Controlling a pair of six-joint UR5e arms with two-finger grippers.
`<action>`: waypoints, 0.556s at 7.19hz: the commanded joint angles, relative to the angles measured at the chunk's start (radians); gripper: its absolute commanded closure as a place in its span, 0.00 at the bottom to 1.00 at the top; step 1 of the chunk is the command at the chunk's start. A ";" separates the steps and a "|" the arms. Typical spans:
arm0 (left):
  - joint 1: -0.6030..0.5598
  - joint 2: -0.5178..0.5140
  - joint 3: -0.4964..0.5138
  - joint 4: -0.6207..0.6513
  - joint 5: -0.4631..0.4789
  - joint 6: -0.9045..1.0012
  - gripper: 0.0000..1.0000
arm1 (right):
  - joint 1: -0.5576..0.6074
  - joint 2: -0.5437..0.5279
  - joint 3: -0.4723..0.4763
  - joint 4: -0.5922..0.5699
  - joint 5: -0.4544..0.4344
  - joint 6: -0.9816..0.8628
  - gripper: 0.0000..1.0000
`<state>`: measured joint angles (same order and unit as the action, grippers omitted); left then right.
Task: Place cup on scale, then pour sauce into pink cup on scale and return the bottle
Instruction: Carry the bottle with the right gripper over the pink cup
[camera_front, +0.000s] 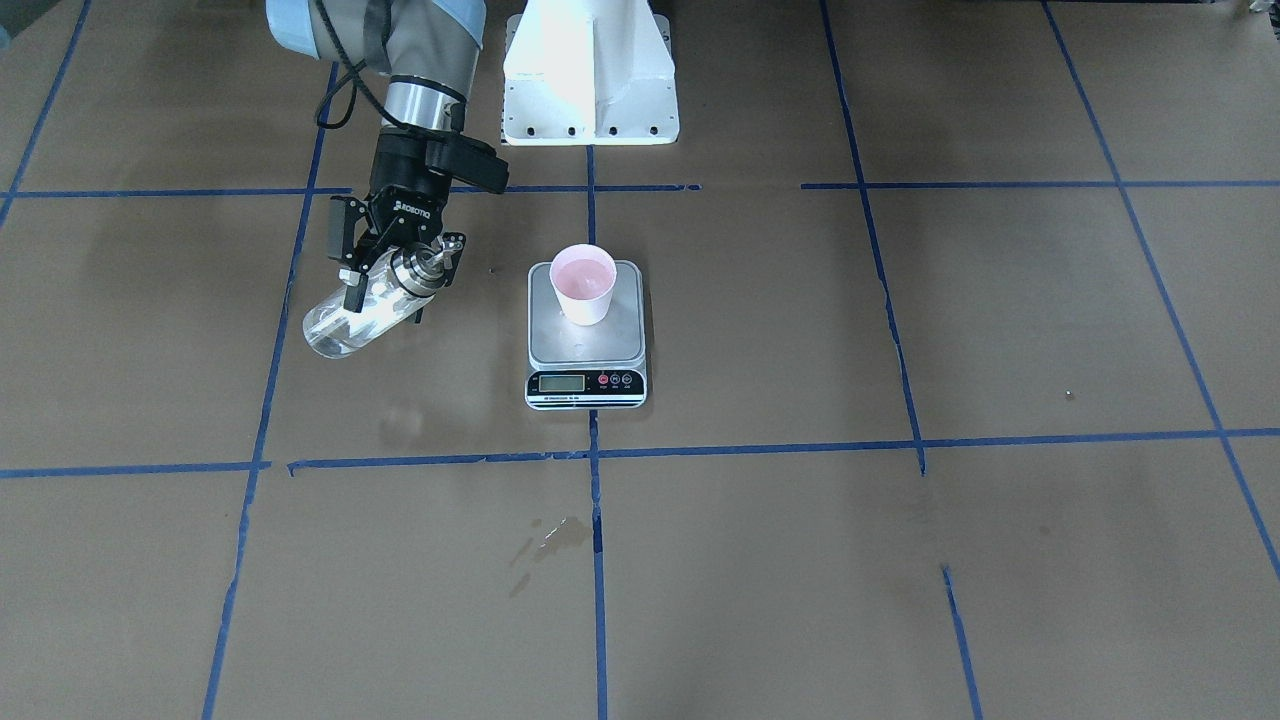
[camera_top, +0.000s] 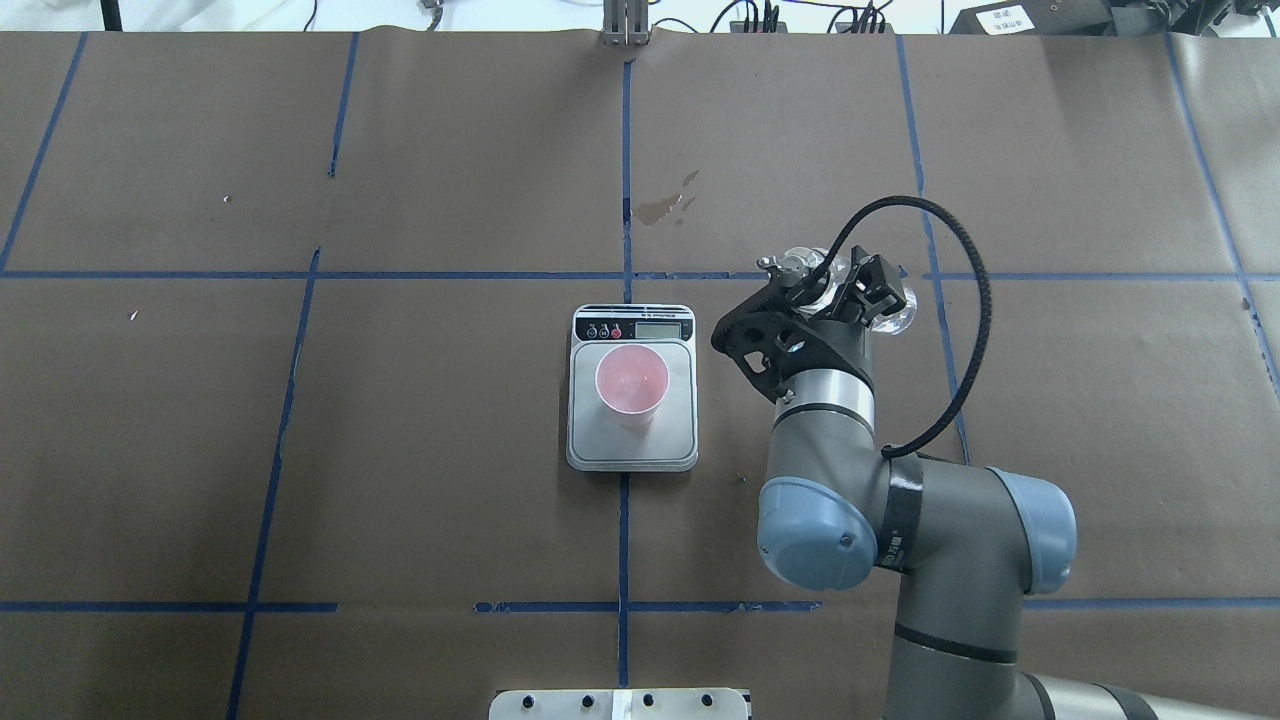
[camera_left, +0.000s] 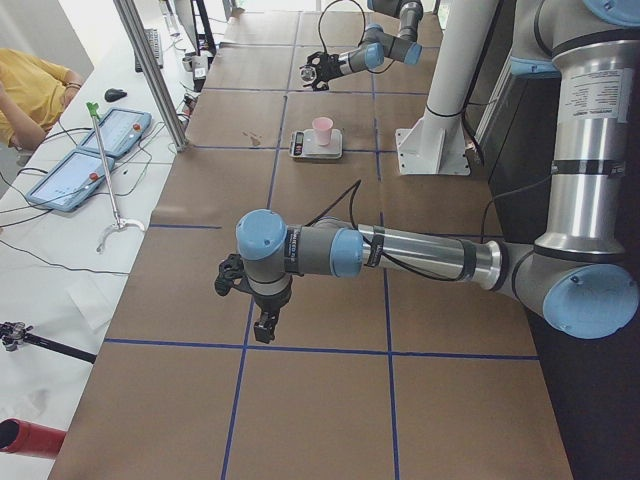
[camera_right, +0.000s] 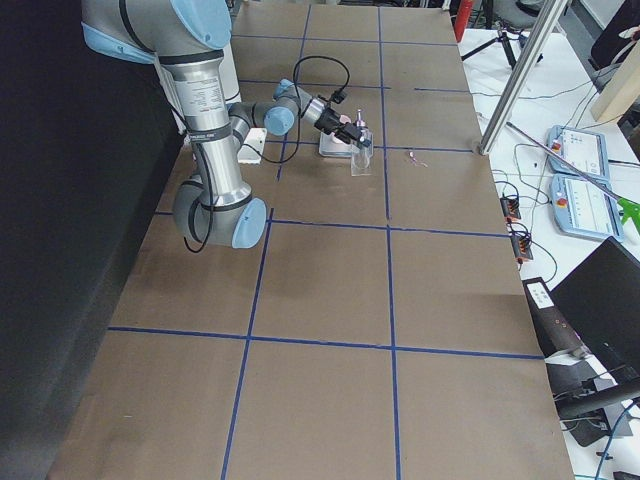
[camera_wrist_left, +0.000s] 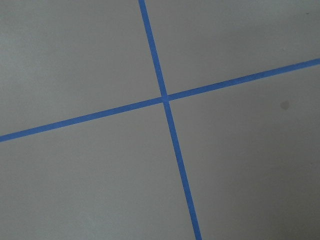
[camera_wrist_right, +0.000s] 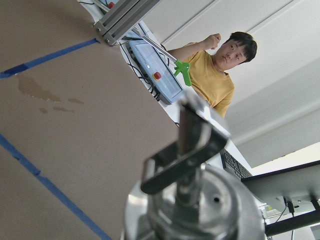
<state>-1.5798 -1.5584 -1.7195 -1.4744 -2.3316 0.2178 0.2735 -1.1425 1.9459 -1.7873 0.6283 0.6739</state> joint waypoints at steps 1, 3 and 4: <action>0.000 0.000 0.001 0.000 0.000 0.000 0.00 | -0.028 0.030 -0.011 -0.118 -0.102 -0.109 1.00; 0.000 0.000 0.000 0.003 0.000 0.000 0.00 | -0.037 0.084 -0.077 -0.223 -0.189 -0.135 1.00; 0.000 0.001 0.001 0.003 0.000 0.000 0.00 | -0.045 0.102 -0.108 -0.239 -0.218 -0.136 1.00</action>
<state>-1.5799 -1.5583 -1.7190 -1.4719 -2.3316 0.2178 0.2376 -1.0687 1.8783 -1.9852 0.4552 0.5456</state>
